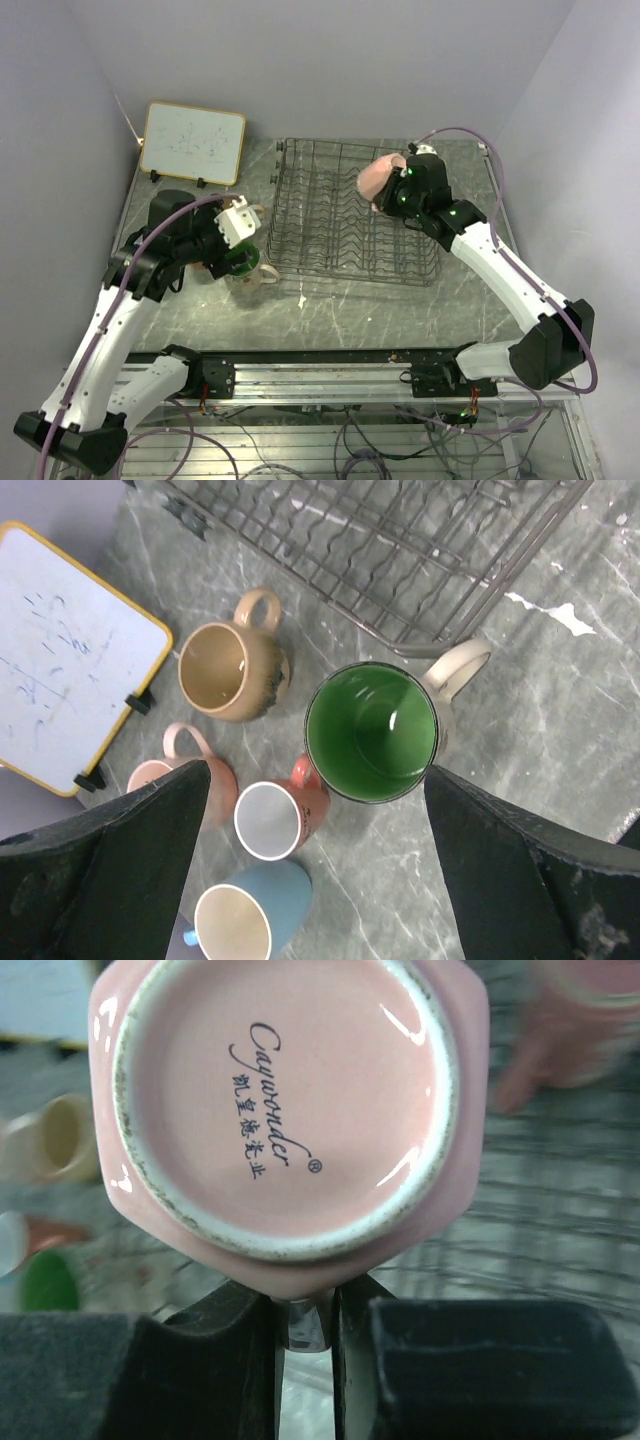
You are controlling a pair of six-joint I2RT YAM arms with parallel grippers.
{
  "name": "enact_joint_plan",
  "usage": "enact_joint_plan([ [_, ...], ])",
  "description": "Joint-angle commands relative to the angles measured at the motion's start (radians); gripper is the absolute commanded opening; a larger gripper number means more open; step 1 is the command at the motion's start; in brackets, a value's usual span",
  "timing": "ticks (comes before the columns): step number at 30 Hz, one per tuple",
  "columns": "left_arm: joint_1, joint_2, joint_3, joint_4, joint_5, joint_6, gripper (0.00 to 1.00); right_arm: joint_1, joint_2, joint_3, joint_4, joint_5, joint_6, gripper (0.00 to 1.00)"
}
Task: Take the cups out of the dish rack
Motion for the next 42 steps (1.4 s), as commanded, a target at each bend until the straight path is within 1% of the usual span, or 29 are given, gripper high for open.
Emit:
enact_joint_plan([
  [1, -0.008, -0.116, -0.095, 0.225, 0.086, 0.022, 0.99, 0.039, -0.048, 0.054, 0.127, -0.371, 0.093, 0.00],
  [3, -0.008, -0.178, -0.140, 0.302, 0.098, 0.012, 0.99, 0.069, -0.040, 0.048, 0.208, -0.527, 0.133, 0.00],
  [5, -0.008, -0.228, -0.170, 0.340, 0.122, 0.026, 0.99, 0.079, -0.019, 0.059, 0.258, -0.646, 0.181, 0.00],
  [9, -0.008, -0.297, -0.197, 0.374, 0.197, 0.071, 0.99, 0.112, 0.007, 0.037, 0.436, -0.846, 0.332, 0.00],
  [11, -0.008, -0.327, -0.215, 0.398, 0.252, 0.108, 0.99, 0.140, 0.020, 0.017, 0.537, -0.902, 0.410, 0.00],
  [12, -0.008, -0.338, -0.223, 0.412, 0.264, 0.120, 0.99, 0.157, 0.029, 0.001, 0.605, -0.926, 0.445, 0.00],
  [15, -0.008, -0.351, -0.245, 0.453, 0.271, 0.123, 0.99, 0.215, 0.059, -0.020, 0.726, -0.967, 0.538, 0.00],
  [17, -0.008, -0.352, -0.246, 0.452, 0.282, 0.145, 0.99, 0.258, 0.081, -0.022, 0.773, -0.979, 0.569, 0.00],
  [22, -0.008, -0.396, -0.257, 0.527, 0.283, 0.138, 1.00, 0.338, 0.117, -0.035, 0.884, -1.006, 0.638, 0.00],
  [24, -0.008, -0.409, -0.250, 0.518, 0.295, 0.162, 0.99, 0.362, 0.125, -0.045, 0.941, -1.022, 0.676, 0.00],
  [26, -0.008, -0.408, -0.227, 0.470, 0.316, 0.219, 0.98, 0.380, 0.134, -0.048, 0.969, -1.034, 0.695, 0.00],
  [28, -0.008, -0.403, -0.206, 0.438, 0.323, 0.250, 0.95, 0.398, 0.139, -0.044, 0.968, -1.037, 0.699, 0.00],
  [30, -0.008, -0.400, -0.194, 0.437, 0.322, 0.231, 0.91, 0.411, 0.140, -0.065, 1.027, -1.040, 0.746, 0.00],
  [33, -0.008, -0.399, -0.180, 0.435, 0.343, 0.199, 0.87, 0.428, 0.150, -0.126, 1.224, -1.044, 0.860, 0.00],
  [37, -0.008, -0.391, -0.139, 0.431, 0.355, 0.097, 0.80, 0.448, 0.175, -0.186, 1.495, -1.034, 1.019, 0.00],
  [39, -0.008, -0.383, -0.116, 0.436, 0.361, 0.031, 0.69, 0.459, 0.181, -0.222, 1.546, -1.024, 1.045, 0.00],
  [41, -0.007, -0.375, -0.103, 0.443, 0.384, -0.038, 0.54, 0.474, 0.184, -0.228, 1.557, -1.016, 1.043, 0.00],
  [42, -0.008, -0.372, -0.099, 0.444, 0.395, -0.071, 0.50, 0.479, 0.188, -0.226, 1.564, -1.007, 1.048, 0.00],
])
